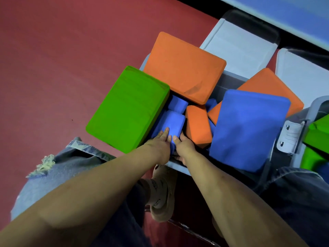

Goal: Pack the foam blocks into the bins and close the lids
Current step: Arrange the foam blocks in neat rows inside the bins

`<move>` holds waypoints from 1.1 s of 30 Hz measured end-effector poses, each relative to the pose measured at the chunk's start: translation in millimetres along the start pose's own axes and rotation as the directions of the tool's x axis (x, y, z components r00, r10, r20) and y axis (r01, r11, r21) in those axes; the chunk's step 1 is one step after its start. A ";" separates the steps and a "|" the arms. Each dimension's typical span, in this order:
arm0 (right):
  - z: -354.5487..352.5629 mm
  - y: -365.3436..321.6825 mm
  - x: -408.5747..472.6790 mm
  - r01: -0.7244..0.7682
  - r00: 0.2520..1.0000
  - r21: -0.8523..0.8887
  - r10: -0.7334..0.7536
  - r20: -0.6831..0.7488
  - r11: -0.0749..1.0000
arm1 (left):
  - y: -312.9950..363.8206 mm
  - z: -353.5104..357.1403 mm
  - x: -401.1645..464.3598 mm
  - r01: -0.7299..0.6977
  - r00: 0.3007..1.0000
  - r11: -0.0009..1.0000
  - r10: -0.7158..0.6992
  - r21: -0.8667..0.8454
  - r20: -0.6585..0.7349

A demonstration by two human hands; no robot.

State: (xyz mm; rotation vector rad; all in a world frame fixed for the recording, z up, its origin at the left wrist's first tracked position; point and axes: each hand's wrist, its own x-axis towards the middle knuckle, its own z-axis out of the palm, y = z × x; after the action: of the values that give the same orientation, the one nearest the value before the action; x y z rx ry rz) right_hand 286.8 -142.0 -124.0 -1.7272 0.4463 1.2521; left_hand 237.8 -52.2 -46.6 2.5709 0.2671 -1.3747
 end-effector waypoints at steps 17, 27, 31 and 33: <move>-81.8 -23.0 -100.5 0.164 0.986 -0.446 -0.162 0.043 0.880 | 29.6 -31.5 -11.8 0.092 0.994 0.994 -0.095 0.051 0.053; -156.5 -62.9 -163.3 0.215 0.938 -0.772 -0.346 -0.006 0.598 | 92.9 -77.5 -59.1 -0.047 0.992 0.812 -0.030 -0.582 -0.121; -193.7 -63.7 -165.8 0.194 0.915 -0.731 -0.390 -0.105 0.654 | 108.9 -80.1 -51.6 0.019 0.964 0.536 -0.232 -0.844 -0.126; -206.7 -54.3 -158.6 0.167 0.925 -0.692 -0.355 -0.138 0.702 | 117.6 -84.4 -42.1 -0.024 0.949 0.373 -0.284 -0.927 -0.139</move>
State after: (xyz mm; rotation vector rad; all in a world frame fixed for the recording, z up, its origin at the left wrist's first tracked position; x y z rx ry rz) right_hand 373.6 -321.4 52.4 -2.4905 -0.1554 1.0278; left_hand 312.2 -144.8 46.2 1.7056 0.9996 -0.5235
